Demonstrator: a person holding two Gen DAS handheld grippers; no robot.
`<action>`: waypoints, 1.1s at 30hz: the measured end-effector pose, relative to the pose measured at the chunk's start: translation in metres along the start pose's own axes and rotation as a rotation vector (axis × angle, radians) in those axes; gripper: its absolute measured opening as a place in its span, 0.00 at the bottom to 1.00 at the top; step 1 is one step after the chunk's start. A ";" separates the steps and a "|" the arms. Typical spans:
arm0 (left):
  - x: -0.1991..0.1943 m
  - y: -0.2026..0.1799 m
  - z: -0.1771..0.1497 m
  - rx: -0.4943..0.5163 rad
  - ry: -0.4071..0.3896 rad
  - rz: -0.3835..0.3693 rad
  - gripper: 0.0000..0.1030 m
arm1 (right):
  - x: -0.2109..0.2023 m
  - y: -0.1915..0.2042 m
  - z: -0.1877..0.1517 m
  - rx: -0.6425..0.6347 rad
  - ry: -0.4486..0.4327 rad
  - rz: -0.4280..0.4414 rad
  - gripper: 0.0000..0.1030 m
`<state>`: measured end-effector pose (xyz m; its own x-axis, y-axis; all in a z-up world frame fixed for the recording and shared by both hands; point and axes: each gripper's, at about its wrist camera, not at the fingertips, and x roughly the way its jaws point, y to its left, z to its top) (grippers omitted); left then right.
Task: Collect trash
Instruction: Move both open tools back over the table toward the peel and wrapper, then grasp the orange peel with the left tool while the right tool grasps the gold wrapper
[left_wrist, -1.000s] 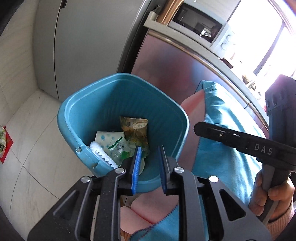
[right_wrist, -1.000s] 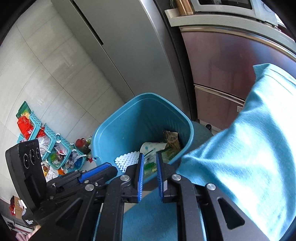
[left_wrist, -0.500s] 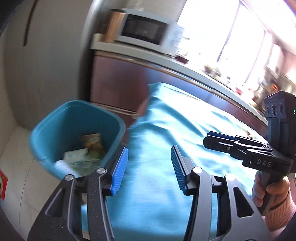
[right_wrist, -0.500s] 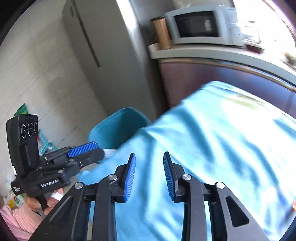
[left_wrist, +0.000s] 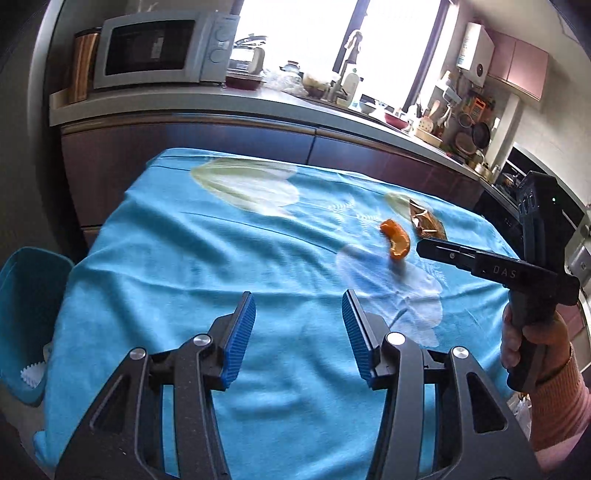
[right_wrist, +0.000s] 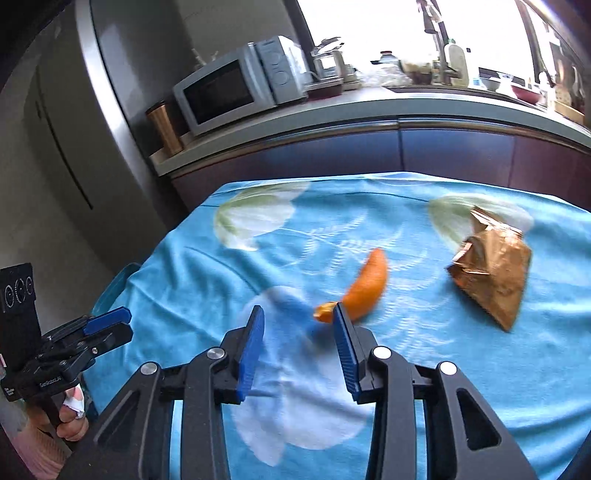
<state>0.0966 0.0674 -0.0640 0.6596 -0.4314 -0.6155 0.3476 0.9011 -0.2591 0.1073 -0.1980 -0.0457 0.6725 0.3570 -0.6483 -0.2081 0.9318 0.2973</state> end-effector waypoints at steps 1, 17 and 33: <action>0.006 -0.008 0.001 0.013 0.006 -0.006 0.47 | -0.003 -0.012 0.000 0.020 -0.007 -0.017 0.36; 0.102 -0.088 0.034 0.121 0.136 -0.072 0.47 | -0.013 -0.131 0.005 0.254 -0.052 -0.141 0.56; 0.160 -0.108 0.055 0.086 0.222 -0.102 0.36 | 0.014 -0.151 0.022 0.311 -0.022 -0.108 0.57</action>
<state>0.2012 -0.1014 -0.0936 0.4590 -0.4912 -0.7403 0.4664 0.8424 -0.2698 0.1639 -0.3353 -0.0837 0.6947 0.2523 -0.6736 0.0904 0.8984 0.4298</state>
